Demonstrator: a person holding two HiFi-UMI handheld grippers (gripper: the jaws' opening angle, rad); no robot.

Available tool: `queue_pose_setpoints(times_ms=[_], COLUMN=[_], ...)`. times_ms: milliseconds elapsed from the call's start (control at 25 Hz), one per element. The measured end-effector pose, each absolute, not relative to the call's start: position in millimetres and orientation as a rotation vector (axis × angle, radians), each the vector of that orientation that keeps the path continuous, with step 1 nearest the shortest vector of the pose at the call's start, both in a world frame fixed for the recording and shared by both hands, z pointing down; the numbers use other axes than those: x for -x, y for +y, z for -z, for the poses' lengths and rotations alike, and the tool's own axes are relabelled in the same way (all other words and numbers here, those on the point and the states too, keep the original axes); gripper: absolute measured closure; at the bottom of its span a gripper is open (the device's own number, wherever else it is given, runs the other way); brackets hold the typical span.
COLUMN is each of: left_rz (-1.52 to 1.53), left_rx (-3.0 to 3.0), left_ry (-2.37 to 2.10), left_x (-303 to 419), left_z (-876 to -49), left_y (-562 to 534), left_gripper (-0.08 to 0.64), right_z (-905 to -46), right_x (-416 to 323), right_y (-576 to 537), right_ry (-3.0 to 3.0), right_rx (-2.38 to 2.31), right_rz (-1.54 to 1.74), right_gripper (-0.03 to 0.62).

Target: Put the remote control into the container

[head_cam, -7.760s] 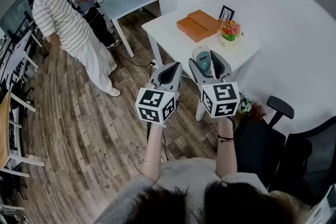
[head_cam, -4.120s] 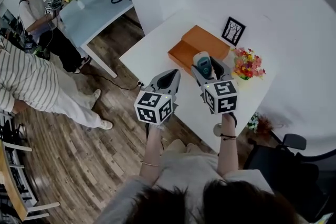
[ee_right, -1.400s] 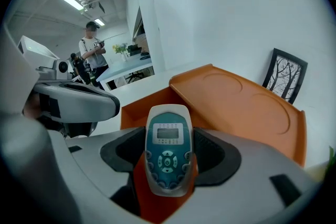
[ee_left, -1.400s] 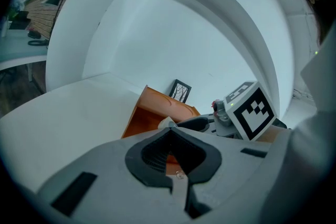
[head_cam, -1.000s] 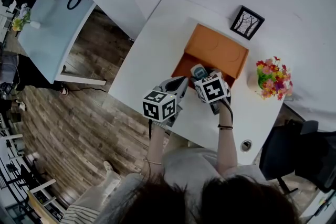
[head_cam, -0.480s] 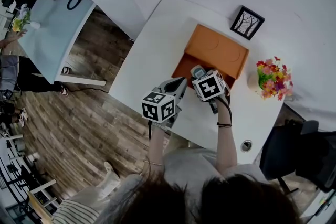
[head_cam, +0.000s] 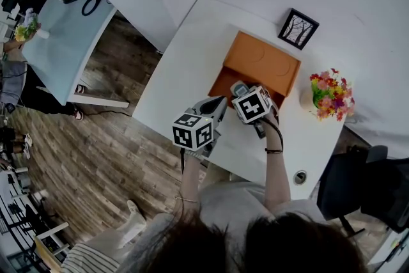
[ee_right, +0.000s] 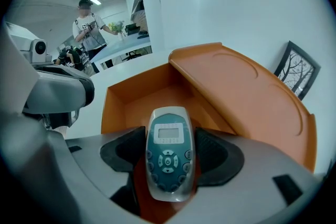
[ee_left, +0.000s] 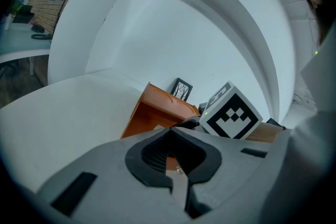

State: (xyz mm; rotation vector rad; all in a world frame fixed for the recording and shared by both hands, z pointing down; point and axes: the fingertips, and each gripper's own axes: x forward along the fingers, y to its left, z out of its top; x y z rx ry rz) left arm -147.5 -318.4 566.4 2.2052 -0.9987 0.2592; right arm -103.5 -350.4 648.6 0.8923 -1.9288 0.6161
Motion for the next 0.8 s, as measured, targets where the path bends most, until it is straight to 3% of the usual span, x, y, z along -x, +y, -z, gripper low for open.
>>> queue_pose_setpoints(times_ms=[800], left_rz=[-0.233], left_rx=[-2.243], left_ry=[-1.002], left_x=[143], left_z=[-552], left_y=[-308], left_gripper=[0.557], right_z=[-622], right_x=[102], right_y=[-343], right_ry=[-2.055], right_rx=[-1.021], right_rz=[-0.578], right_gripper=[0.307])
